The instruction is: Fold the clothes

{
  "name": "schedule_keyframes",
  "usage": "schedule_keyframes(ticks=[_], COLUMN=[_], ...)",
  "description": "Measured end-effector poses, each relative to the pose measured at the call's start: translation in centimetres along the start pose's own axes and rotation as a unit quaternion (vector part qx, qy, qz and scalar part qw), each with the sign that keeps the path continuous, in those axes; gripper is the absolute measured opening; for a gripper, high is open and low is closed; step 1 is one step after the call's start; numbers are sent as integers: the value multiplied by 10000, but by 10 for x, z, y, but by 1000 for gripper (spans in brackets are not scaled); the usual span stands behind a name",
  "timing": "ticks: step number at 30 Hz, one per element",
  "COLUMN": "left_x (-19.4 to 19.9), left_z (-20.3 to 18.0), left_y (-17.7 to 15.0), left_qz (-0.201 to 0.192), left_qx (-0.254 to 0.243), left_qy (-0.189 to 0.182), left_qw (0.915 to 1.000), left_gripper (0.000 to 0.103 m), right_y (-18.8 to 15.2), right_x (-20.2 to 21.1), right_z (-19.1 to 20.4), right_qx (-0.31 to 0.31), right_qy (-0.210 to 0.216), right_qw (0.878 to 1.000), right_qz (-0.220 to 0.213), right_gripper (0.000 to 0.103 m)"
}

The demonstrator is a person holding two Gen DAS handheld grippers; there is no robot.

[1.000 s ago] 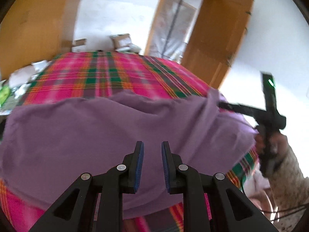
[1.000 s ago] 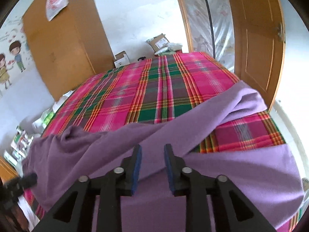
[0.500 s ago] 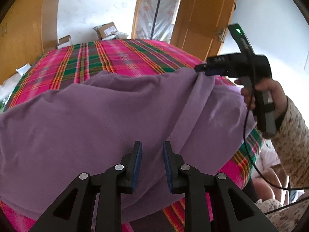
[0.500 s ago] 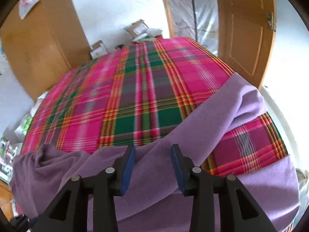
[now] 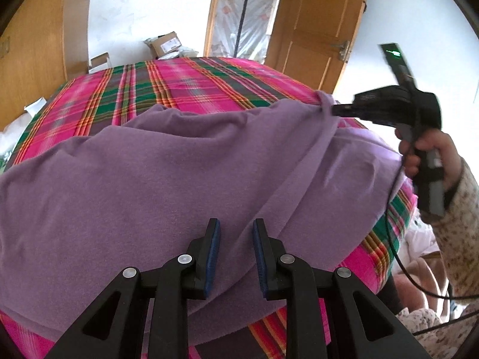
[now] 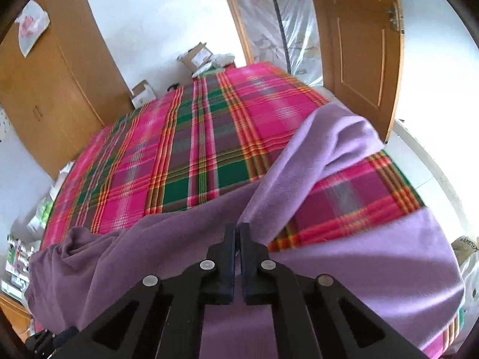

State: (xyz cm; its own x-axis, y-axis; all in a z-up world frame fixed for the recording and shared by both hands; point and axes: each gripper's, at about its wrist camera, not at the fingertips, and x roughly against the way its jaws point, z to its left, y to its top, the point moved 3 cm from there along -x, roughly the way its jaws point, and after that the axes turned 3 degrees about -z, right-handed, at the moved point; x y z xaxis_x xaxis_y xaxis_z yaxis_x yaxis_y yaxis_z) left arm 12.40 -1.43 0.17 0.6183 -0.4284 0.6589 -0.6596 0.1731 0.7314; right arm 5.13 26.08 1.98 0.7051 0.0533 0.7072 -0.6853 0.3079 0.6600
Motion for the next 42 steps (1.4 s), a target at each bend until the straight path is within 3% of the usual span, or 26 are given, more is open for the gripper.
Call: schedule_keyframes(ticks=[10,20,27,30,33,42], left_x=[-2,-5,-9,-12,-14,-17], left_z=[-11,-12,-22,-27,-30,-47], left_y=[-1,3,6,9,11,9], left_qz=[9,19,42,55,78,102], left_qx=[-280,-313,-634,-803,-869,-1324], left_qy=[188,177,267,252,213,125], left_qw=[9994,9994,9976,9964,9960,9911], left_gripper=[23,23,23,23,23,23], right_y=[-15,13,23,25,23,25], right_x=[1,-18,-37,-40,-39,-4], right_z=[-26,-9,-12,-15,-19,-27], right_qx=[-336,127,56,23,-39,-283], right_qy=[17,-375,-428,-411,-325,-65], right_qw=[9993,9992,9988,9988,9991,9991], right_qz=[135,111,228,254,251,-300], right_gripper=[7,23,24,22,4,3])
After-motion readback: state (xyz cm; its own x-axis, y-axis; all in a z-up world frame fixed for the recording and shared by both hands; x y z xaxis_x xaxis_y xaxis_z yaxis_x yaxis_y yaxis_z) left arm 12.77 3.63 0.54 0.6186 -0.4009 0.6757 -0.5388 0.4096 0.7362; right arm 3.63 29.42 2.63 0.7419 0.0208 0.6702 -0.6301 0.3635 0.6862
